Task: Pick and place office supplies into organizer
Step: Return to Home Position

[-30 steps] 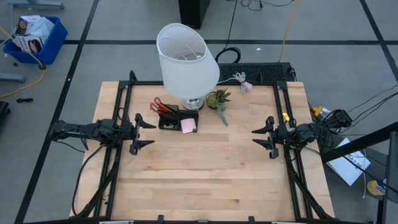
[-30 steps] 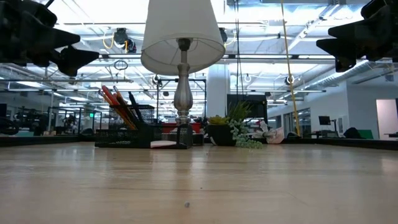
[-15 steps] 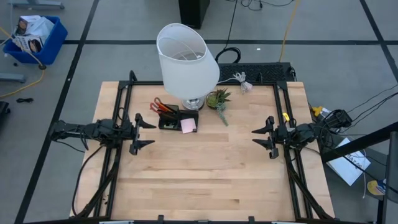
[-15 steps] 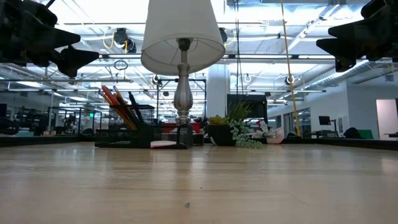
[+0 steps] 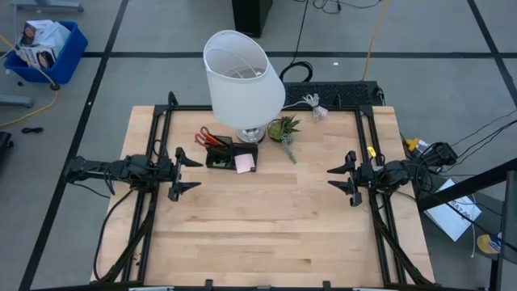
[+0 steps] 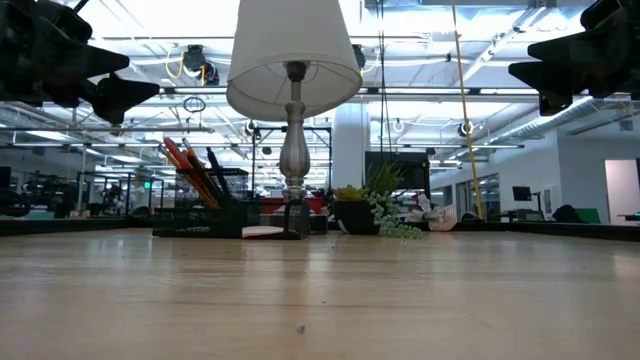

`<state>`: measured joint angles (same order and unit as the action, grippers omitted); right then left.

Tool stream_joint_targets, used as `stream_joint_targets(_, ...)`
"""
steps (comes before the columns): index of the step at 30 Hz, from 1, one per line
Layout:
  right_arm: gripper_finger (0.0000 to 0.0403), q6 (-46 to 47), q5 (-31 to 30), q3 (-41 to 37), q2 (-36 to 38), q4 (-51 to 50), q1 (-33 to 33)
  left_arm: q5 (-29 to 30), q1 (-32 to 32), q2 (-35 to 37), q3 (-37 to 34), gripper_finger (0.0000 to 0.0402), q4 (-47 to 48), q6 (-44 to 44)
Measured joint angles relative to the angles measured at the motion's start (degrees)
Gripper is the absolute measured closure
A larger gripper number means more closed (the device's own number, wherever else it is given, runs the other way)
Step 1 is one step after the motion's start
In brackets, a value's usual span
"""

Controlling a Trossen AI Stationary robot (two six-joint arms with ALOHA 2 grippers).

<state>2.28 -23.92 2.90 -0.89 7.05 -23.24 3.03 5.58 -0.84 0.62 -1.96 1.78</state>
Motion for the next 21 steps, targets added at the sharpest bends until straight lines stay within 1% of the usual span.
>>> stream_joint_targets(21, 0.0238, 0.0, 0.0, 0.0, 0.0, -0.02, 0.0, -0.02, 0.0, 0.0, 0.0, 0.0082, -0.02, -0.02)
